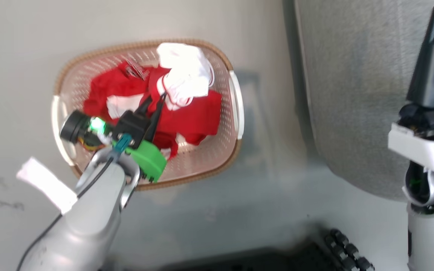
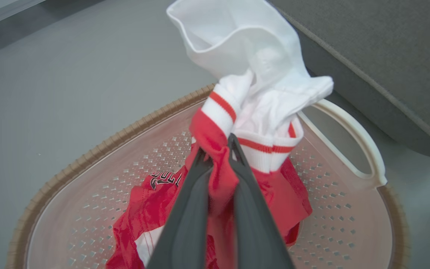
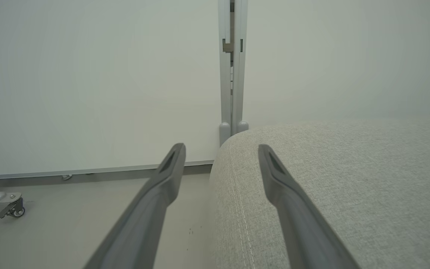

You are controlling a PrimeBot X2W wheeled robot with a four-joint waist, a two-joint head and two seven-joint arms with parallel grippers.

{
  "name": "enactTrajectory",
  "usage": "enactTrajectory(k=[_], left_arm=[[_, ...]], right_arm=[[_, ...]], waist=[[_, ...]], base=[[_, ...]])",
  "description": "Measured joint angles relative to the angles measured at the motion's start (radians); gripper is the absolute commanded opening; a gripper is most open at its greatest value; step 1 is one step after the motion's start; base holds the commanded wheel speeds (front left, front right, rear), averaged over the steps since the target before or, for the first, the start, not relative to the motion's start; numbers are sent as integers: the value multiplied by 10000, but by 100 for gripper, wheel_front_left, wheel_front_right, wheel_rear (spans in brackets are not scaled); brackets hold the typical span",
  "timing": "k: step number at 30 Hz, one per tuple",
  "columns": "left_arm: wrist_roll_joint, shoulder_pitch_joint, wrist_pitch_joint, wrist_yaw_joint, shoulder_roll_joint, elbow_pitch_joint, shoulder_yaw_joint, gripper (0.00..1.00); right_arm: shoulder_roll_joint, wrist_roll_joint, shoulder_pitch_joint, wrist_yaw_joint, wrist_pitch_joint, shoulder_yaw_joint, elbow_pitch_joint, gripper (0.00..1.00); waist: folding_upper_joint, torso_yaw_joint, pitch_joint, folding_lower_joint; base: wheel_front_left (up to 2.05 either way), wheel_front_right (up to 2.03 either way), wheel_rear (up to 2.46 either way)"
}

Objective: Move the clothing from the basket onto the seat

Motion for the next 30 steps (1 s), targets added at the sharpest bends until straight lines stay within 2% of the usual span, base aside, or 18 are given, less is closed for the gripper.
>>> enactTrajectory(k=[18, 30], left_arm=[[79, 3939, 0, -405, -802, -2832, 2869, 0], [33, 4971, 0, -709, -1221, -4111, 3730, 0]], right_arm=[[2, 313, 2511, 0, 0, 1066, 1289, 100], [2, 251, 3797, 0, -2, 1787, 1843, 100]], waist=[[0, 381, -4483, -1], [0, 529, -7238, -1]], base=[[0, 0, 0], [0, 0, 0]])
